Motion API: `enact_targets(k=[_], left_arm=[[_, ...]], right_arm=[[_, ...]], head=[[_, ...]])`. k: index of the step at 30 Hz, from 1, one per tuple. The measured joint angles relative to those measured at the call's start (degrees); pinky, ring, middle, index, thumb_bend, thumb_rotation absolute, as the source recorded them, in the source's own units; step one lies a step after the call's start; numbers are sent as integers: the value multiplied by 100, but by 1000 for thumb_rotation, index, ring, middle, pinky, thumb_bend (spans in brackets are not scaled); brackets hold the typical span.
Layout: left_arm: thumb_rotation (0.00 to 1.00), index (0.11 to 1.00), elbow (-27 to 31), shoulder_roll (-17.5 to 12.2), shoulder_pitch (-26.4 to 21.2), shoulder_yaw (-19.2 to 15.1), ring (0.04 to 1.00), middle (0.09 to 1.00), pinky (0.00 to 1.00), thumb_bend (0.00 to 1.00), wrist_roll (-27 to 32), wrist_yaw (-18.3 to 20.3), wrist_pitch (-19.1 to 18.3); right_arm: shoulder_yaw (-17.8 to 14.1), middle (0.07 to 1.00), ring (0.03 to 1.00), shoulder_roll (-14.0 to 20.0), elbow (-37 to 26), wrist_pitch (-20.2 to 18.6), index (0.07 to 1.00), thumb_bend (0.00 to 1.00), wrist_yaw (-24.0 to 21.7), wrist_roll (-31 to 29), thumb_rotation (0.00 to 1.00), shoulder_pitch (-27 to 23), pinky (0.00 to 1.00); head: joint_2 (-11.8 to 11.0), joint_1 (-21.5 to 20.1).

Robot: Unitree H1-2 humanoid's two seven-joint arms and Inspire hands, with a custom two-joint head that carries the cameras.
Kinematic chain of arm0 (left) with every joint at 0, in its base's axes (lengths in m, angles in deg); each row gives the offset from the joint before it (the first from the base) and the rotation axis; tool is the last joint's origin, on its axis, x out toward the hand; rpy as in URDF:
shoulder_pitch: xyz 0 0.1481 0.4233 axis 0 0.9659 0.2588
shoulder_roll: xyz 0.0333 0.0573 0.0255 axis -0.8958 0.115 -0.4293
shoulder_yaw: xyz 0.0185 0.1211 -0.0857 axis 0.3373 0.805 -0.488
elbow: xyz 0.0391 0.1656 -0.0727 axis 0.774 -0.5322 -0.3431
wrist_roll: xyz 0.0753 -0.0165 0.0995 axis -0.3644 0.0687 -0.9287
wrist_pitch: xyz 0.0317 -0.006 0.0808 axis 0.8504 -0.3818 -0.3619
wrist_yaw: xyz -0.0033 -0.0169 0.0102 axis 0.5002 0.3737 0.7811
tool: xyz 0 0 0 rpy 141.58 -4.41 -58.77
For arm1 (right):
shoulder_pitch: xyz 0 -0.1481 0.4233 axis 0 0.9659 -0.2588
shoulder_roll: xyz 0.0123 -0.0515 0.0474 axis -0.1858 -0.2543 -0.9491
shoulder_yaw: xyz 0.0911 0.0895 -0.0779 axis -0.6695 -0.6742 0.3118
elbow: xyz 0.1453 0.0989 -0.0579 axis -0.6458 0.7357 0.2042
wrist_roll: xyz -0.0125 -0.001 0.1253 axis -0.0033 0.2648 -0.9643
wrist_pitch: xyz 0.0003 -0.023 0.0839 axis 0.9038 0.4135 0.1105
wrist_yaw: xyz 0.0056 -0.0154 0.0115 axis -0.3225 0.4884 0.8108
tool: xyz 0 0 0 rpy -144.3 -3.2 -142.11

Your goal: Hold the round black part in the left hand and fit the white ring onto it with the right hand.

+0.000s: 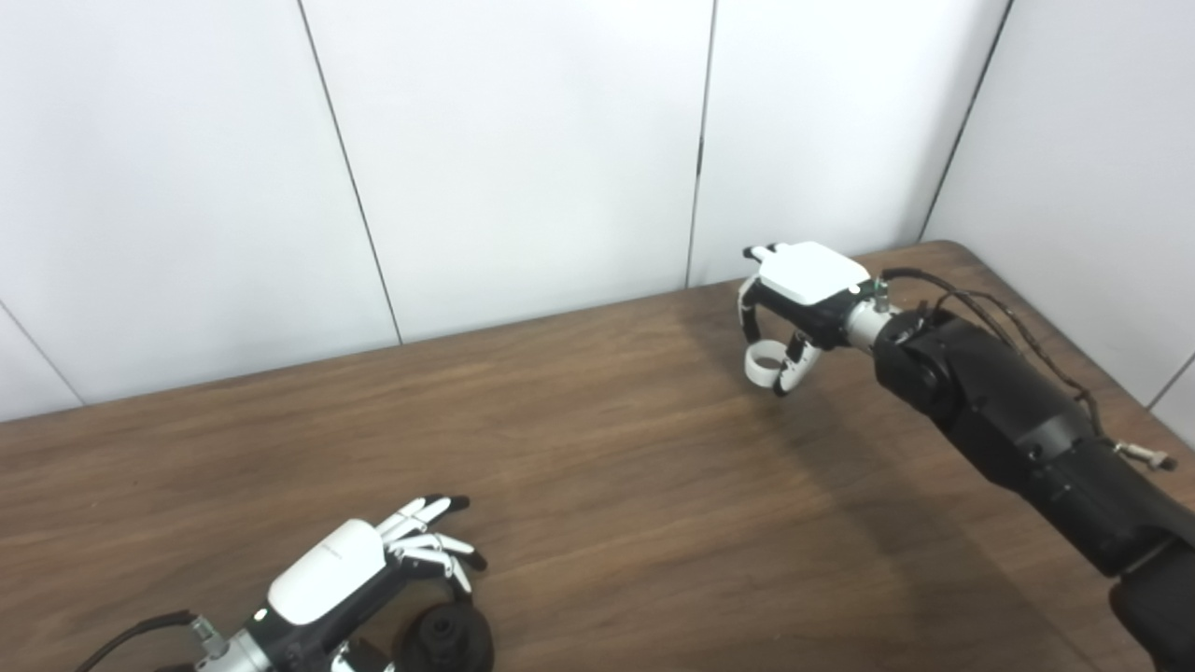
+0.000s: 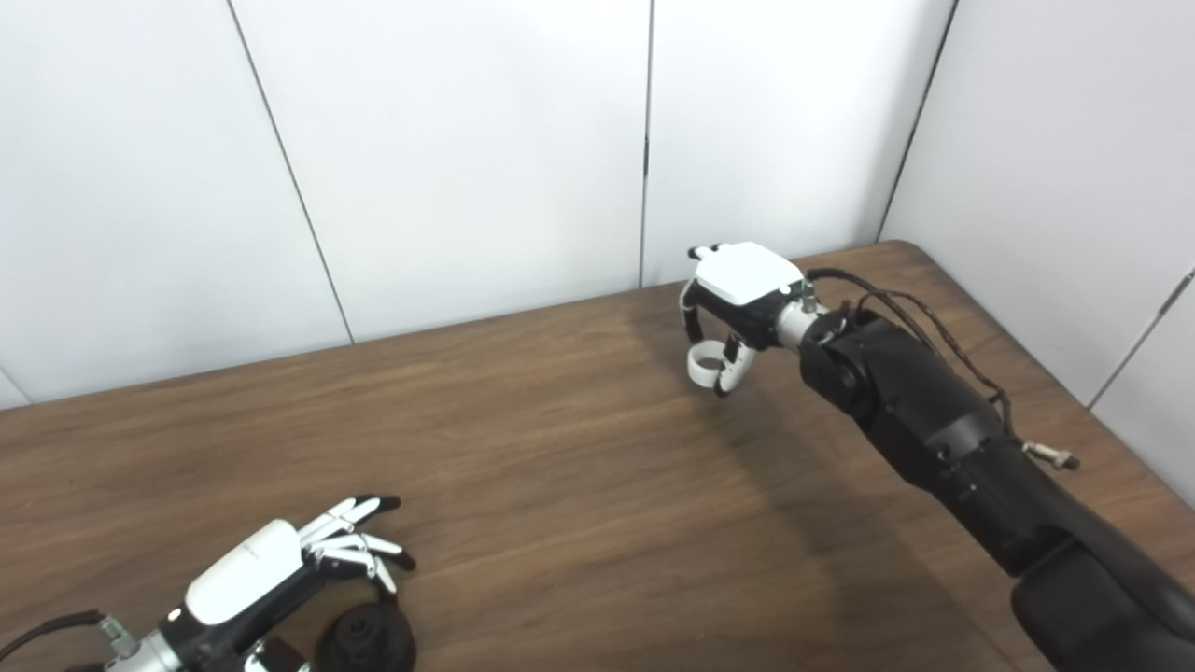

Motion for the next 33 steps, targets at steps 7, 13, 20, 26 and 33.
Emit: enact_targets(k=[7,13,20,26,33], left_arm=[[61,481,-129,91,-58,20,977,761,1000,524,-94,-109,1],[61,481,-299,176,-171,93,974,760,1000,524,-103,-198,2],[61,481,-337,238,-183,50,972,760,1000,524,-142,-181,2],[61,481,-377,360,-181,-75,963,756,1000,524,-261,-115,2],[60,480,-410,471,-177,-155,952,743,1000,524,-363,-63,1]], right_arm=[[-2,779,1000,-14,-531,194,480,526,-251,-47,139,-122,1000],[-3,784,1000,-132,-1031,201,480,526,-657,-107,139,-266,1000],[-7,772,1000,-305,-1558,569,480,526,-857,-364,137,-279,1000],[-24,763,1000,-628,-2292,645,480,526,-1135,-761,135,-279,1000],[87,754,1000,-1099,-2957,736,479,526,-1561,-1001,138,-283,1000]], head=[[9,17],[0,105],[61,316],[219,772],[351,1098]])
